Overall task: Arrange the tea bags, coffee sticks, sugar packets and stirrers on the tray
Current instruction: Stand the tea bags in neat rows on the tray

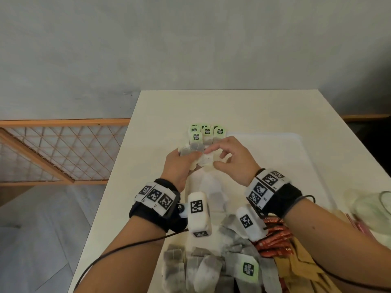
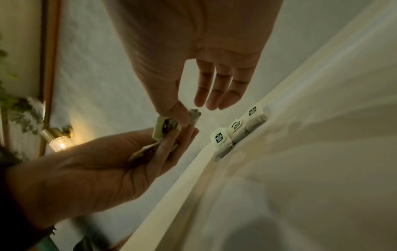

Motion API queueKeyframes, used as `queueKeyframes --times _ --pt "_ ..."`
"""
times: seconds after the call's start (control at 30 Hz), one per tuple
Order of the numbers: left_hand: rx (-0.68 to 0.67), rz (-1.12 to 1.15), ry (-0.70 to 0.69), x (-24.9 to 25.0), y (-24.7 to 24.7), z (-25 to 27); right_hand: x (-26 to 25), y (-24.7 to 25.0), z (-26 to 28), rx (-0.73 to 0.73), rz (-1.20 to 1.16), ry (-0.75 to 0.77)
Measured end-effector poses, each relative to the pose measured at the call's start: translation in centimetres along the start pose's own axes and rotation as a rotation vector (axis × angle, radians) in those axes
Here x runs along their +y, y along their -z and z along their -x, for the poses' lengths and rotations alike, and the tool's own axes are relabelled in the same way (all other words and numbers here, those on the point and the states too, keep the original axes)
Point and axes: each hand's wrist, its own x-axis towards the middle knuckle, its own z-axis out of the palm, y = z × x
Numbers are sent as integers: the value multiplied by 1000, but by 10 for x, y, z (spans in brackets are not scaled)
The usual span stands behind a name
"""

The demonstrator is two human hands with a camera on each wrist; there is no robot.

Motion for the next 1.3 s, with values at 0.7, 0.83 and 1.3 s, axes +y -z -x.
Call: queueKeyframes --times 0.7,0.83,1.3 --pt "56 43 134 -3 1 -15 31 14 -48 -1 205 -376" --pt "55 42 147 2 -10 -27 37 11 -75 8 294 -275" --pt "-19 142 167 2 12 -38 47 -6 -117 106 197 -267"
